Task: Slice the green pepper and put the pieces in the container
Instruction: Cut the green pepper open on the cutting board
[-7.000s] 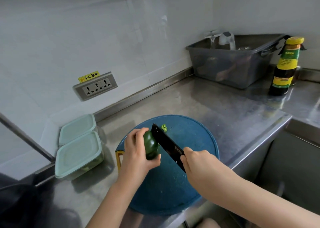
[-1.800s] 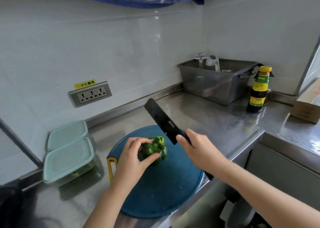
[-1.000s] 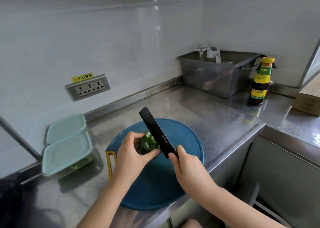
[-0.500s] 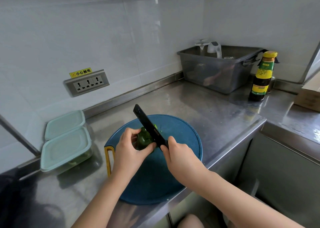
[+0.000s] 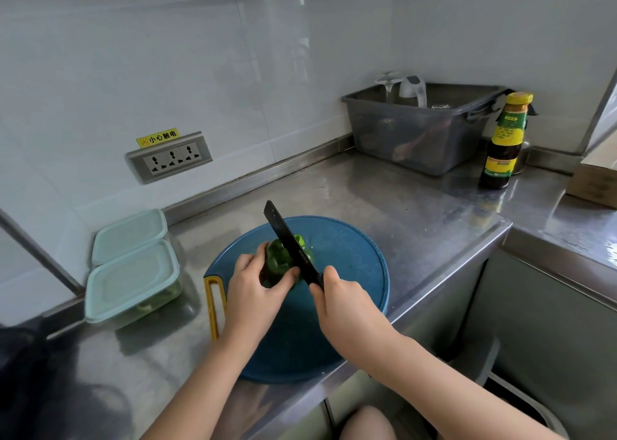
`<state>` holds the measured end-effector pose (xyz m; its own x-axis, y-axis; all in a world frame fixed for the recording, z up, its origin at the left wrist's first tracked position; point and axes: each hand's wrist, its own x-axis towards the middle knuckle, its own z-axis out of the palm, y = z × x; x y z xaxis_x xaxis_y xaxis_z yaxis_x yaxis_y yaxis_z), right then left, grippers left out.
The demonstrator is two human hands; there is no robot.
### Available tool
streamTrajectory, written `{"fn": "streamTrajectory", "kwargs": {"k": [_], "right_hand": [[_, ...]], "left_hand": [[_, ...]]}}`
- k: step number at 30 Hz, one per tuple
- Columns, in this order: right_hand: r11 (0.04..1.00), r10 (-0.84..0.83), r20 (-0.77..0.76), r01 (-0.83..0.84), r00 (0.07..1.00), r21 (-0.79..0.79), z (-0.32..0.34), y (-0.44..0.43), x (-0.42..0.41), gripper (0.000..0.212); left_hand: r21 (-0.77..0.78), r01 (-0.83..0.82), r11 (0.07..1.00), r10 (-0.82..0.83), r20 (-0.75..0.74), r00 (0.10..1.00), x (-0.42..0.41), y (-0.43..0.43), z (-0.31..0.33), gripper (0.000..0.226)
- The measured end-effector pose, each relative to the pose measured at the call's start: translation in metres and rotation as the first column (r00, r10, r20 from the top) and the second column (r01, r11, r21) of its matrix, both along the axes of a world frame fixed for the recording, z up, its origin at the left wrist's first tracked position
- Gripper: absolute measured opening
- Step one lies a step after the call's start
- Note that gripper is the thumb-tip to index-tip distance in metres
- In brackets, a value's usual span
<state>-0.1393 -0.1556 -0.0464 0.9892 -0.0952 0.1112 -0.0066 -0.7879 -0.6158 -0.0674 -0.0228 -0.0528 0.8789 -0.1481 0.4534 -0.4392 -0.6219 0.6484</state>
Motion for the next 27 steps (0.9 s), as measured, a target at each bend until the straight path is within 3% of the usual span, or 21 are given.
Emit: {"fn": "streamTrajectory", "kwargs": {"k": [16,22,27], "right_hand": [[0.999,-0.006,-0.049,0.004,0.999,-0.043,0.011,0.008,0.009,0.021],[0.997,0.038,-0.056,-0.041,0.998,-0.059,0.019,0.015,0.015,0.017],[0.997,0.067,-0.114,-0.071,0.991,-0.035,0.034,0.011,0.032,0.023]], "left_hand": [[-0.049,-0.015,0.999,0.013,-0.042,0.999,0.006,0.002,-0.004,0.027],[-0.142,-0.007,0.990,-0.015,-0.150,0.989,0.012,0.011,-0.001,0.014],[0.084,-0.050,0.995,0.056,-0.074,0.996,0.024,0.017,-0.003,0.052]]}}
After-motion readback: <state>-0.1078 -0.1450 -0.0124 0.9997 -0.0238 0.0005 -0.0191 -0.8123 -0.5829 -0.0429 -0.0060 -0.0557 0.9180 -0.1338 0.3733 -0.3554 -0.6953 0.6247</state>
